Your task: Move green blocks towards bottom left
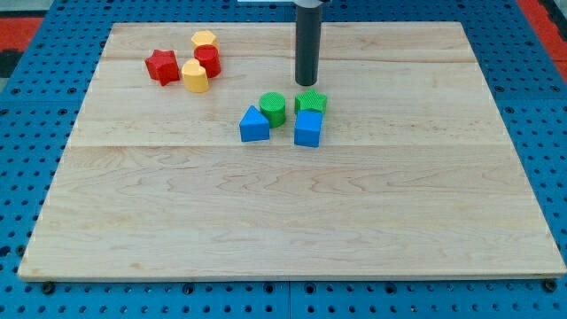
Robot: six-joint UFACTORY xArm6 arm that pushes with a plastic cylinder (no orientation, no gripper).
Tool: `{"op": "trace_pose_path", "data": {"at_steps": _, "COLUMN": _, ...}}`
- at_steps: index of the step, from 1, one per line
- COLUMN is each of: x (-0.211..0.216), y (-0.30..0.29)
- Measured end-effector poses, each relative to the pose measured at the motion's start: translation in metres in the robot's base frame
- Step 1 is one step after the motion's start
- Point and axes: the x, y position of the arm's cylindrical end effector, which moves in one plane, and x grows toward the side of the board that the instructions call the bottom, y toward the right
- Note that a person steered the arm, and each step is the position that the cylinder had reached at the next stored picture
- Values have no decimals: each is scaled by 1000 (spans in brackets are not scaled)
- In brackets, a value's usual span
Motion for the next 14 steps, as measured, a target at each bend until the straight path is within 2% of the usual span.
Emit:
{"op": "trace_pose_path", "data": {"at_steps": 1, "x": -11, "y": 12}}
{"op": "trace_pose_path", "data": {"at_steps": 2, "x": -7, "y": 62}}
{"op": "trace_pose_path", "data": {"at_steps": 3, "x": 58, "y": 83}}
{"op": "trace_pose_path", "data": {"at_steps": 4, "x": 72, "y": 53}}
{"op": "trace_pose_path", "data": {"at_steps": 5, "x": 59, "y": -7}}
{"op": "trace_pose_path", "data": {"at_steps": 6, "x": 59, "y": -9}}
{"op": "trace_pose_path", "data": {"at_steps": 8, "x": 63, "y": -119}}
{"op": "trace_pose_path", "data": {"at_steps": 9, "x": 36, "y": -120}}
{"op": "trace_pose_path", "data": {"at_steps": 10, "x": 33, "y": -135}}
{"op": "trace_pose_path", "data": {"at_steps": 11, "x": 55, "y": -191}}
{"op": "trace_pose_path", "data": {"at_steps": 12, "x": 62, "y": -220}}
{"op": "trace_pose_path", "data": {"at_steps": 13, "x": 25, "y": -236}}
{"op": "trace_pose_path", "data": {"at_steps": 14, "x": 38, "y": -273}}
